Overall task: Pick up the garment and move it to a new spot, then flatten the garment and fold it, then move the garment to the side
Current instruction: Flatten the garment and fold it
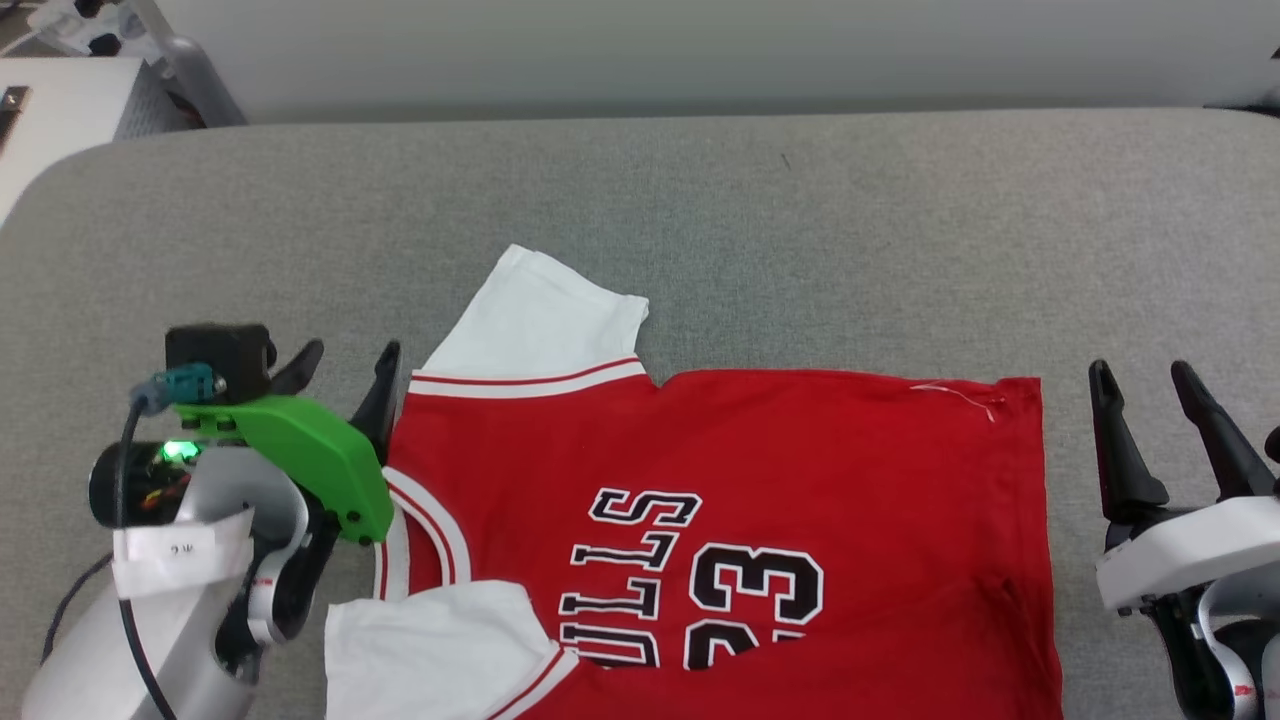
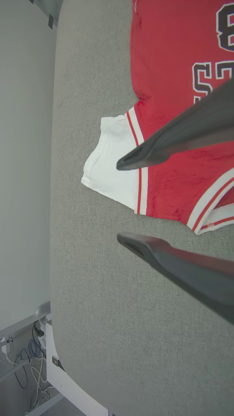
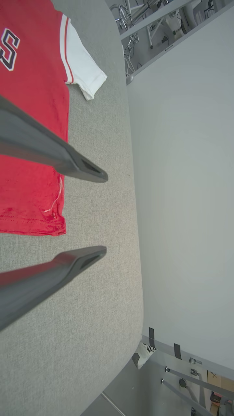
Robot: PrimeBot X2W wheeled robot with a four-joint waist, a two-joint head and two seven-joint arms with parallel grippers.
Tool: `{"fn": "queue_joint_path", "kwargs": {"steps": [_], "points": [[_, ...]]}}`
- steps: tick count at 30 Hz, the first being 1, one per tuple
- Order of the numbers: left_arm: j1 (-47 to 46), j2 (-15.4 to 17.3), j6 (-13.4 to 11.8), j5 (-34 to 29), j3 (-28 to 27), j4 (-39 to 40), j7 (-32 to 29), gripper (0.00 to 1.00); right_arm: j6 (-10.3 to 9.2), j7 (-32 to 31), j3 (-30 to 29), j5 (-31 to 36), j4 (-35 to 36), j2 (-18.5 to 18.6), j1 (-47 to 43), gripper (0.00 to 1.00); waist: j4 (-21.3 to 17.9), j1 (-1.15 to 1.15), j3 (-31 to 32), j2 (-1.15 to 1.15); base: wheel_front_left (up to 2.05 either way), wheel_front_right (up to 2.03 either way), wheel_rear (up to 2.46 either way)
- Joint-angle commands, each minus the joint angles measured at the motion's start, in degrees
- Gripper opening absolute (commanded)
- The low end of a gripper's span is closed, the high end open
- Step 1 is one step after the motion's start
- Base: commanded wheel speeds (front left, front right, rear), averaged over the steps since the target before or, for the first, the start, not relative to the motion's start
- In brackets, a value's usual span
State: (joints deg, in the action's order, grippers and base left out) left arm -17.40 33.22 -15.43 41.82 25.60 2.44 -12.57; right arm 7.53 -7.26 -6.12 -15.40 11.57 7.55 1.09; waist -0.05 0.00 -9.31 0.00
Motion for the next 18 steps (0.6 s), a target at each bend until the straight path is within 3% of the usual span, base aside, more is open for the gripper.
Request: {"fn": "queue_joint_path", "kwargs": {"steps": [1,6,10,15,16,18], "points": [[-2.95,-0.36,0.88,-0.25,-0.21,-0.91,0.13,1.0,-0.04,0.78,0.16,0.25,0.5,-0.01,1.7,1.0,-1.66,0.0,-5.6,0.0,0.0,0.0,0.0],[-13.15,-0.52,4.59,-0.05,-0.8,-5.39,-1.08,1.0,-0.04,2.05,0.2,0.28,0.41,0.57,5.38,1.0,-3.13,0.0,-10.51,0.0,0.0,0.0,0.0],[-20.48,-0.88,8.82,1.82,0.16,-10.3,-5.46,1.0,-0.04,2.96,1.1,-0.1,-0.38,0.9,7.79,1.0,-4.8,0.0,-13.16,0.0,0.0,0.0,0.0],[-28.37,-0.71,13.65,5.27,1.72,-17.15,-14.52,1.0,-0.04,3.91,2.73,-0.85,-1.99,0.92,9.88,1.0,-7.31,0.0,-15.95,0.0,0.0,0.0,0.0],[-31.83,-0.48,15.22,6.8,2.52,-20.49,-19.64,1.0,-0.04,4.56,3.23,-1.26,-2.97,0.81,10.62,1.0,-8.53,0.0,-17.14,0.0,0.0,0.0,0.0],[-33.59,-0.04,15.85,7.55,3.1,-22.56,-23.11,1.0,-0.04,4.95,3.68,-1.56,-3.6,0.67,11.06,1.0,-9.48,0.0,-17.91,0.0,0.0,0.0,0.0]]}}
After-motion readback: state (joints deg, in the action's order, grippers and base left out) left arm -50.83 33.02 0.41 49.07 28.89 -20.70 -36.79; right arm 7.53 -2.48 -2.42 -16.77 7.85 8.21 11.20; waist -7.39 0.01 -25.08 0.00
